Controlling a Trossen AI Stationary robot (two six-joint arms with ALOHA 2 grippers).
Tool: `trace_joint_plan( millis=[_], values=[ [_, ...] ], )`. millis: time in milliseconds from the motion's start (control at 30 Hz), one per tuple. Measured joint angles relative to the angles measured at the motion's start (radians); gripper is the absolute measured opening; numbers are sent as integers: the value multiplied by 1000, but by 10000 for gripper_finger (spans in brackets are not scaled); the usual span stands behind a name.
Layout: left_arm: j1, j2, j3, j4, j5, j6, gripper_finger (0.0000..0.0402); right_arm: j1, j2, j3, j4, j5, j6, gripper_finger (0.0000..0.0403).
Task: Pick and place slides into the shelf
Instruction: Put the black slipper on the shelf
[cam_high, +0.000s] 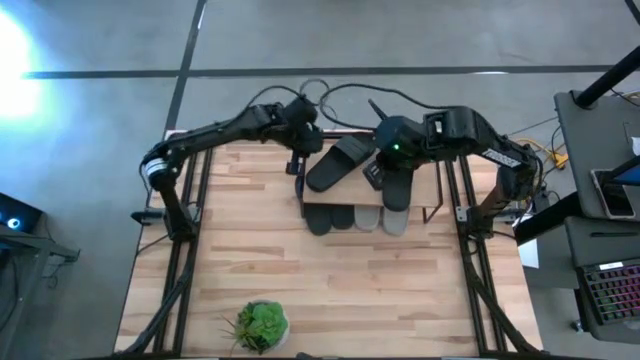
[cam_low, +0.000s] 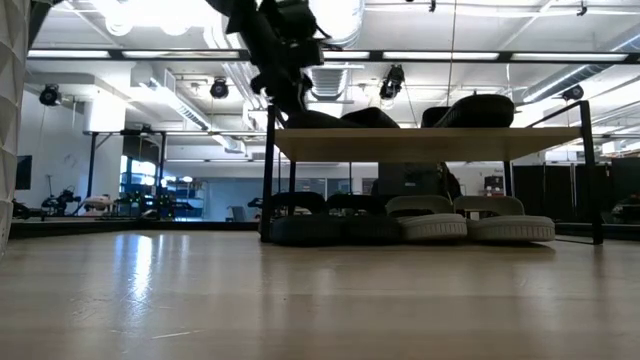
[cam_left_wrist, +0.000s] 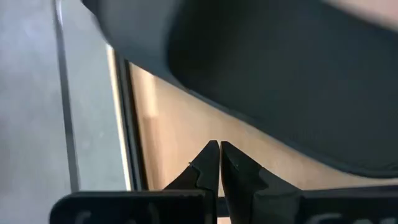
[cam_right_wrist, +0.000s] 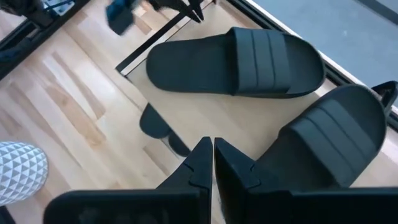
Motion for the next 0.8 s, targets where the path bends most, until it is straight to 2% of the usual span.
trace_joint_plan(
  millis=[200,533,800],
  values=[
    [-19,59,52,-65,-40,31,0,36,0,0,0,5,14,9],
    [-32,99,74,-123,-34,29,0,38,0,-2,0,6,13,9],
    [-79,102,75,-171,90,25,0,38,0,-2,0,30,2,9]
  ],
)
